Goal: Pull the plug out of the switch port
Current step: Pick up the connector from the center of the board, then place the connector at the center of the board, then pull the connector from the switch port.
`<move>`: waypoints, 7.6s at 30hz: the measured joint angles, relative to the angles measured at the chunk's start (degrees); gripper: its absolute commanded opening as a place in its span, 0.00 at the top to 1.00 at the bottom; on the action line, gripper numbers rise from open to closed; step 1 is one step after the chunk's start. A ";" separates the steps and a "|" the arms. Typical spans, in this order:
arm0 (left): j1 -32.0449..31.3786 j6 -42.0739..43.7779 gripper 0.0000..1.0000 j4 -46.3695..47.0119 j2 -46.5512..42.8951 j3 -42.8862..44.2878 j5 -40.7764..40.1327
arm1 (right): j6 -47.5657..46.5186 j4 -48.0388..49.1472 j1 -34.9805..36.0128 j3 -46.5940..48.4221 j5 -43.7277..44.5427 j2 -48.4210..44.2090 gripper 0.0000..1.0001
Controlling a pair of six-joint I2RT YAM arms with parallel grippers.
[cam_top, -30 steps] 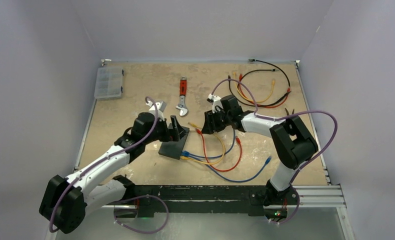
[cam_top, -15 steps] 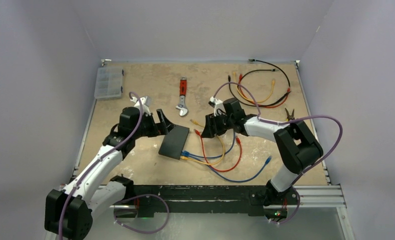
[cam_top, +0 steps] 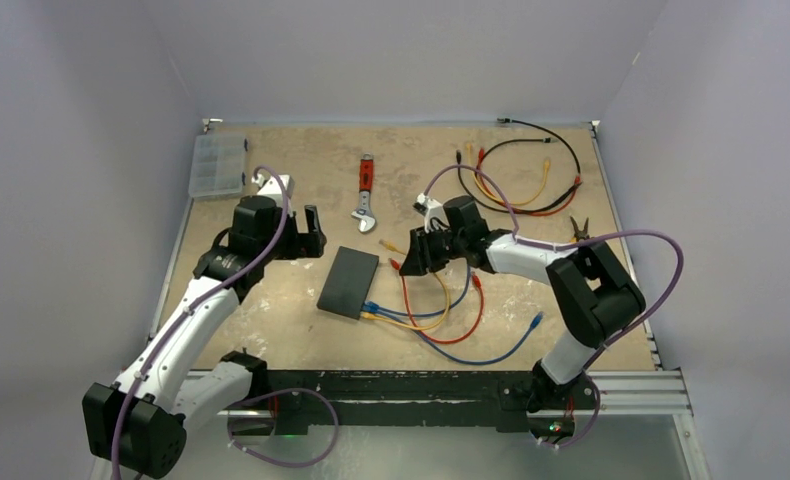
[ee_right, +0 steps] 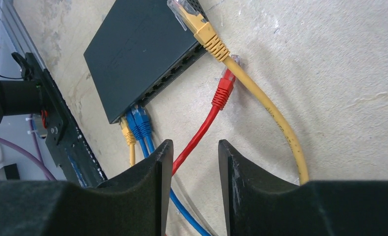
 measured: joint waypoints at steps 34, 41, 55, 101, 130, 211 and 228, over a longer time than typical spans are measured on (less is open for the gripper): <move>0.00 1.90 0.05 -3.63 1.77 0.00 -3.89 | 2.51 1.27 2.16 0.04 -2.99 2.84 1.00; 0.00 1.90 0.05 -3.63 1.86 0.00 -3.87 | 2.51 1.31 2.16 0.98 -2.84 -5.57 1.00; 0.00 1.92 0.06 -3.65 1.95 0.00 -3.82 | -0.28 -6.64 2.01 9.86 8.66 -13.92 1.00; 0.00 1.95 0.07 -3.65 3.78 0.00 -3.34 | 8.46 -3.15 -20.15 24.00 -10.14 -30.12 1.00; 0.00 1.97 0.07 -3.63 4.37 0.00 -3.06 | 4.00 -4.33 -21.05 18.88 -0.87 -21.05 1.00; 0.00 2.10 0.07 -3.63 5.70 0.00 -1.81 | 2.29 -5.25 -29.99 34.07 8.15 17.84 0.34; 0.00 2.10 0.07 -3.63 6.45 0.00 -1.88 | -0.17 -4.81 -18.71 20.55 6.95 2.01 0.27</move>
